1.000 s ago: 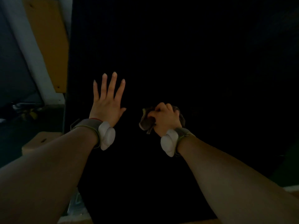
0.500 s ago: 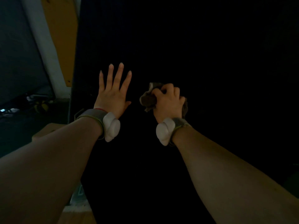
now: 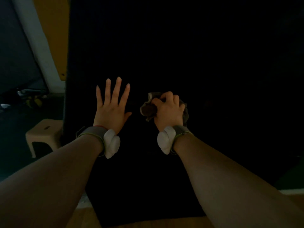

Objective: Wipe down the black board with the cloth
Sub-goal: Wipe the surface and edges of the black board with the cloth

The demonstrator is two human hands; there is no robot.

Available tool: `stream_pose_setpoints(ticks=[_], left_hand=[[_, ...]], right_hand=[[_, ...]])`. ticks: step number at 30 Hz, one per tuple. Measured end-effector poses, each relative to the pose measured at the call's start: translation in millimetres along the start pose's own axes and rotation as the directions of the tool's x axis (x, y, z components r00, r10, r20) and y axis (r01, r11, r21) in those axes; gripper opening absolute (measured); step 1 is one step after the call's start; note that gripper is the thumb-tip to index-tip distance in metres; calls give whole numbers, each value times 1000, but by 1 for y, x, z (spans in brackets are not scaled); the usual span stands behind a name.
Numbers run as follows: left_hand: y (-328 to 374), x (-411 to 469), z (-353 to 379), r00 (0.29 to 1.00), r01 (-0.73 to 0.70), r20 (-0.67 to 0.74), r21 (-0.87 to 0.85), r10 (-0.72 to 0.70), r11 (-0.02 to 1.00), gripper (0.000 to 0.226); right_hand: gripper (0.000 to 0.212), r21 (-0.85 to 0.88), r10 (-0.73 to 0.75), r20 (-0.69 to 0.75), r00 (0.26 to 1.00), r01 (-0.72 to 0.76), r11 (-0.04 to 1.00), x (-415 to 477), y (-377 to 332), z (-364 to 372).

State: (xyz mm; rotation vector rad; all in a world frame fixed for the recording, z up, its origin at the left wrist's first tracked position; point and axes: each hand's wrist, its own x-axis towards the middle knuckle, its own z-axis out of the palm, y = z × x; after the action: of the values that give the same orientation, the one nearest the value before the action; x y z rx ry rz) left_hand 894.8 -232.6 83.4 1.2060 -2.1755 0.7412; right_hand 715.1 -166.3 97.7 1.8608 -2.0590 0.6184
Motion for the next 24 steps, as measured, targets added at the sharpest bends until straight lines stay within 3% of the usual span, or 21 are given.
stream_pose_setpoints(ticks=[5,7,10,12,14,18,24], left_hand=[[-3,-1,4,1000,-6,17,-4,7,1000,100],[-2,-1,4,999,-9,33,-7,9,1000,95],[-1,-2,2,1000,-8,30,-36,9,999,86],[0,-2,2,1000,-5,25,-41,6,999,87],[0,-2,3,999,1,34,-16,0,1000,93],[0,-1,3,999,0,34,0,0,1000,98],[1,1,6,1000,2,8,-5,-2,1000,99]], right_hand=[[40,16,-44,153,987,42,999,-24,7,23],[38,78,-60,135,989,50,996,-26,12,17],[40,204,-53,-105,993,74,976,-18,12,-11],[45,201,-15,-335,942,87,976,-4,10,-32],[50,208,26,-469,883,82,975,16,7,-50],[43,186,73,-370,926,-3,983,29,1,-41],[36,100,9,-185,983,10,995,2,-2,13]])
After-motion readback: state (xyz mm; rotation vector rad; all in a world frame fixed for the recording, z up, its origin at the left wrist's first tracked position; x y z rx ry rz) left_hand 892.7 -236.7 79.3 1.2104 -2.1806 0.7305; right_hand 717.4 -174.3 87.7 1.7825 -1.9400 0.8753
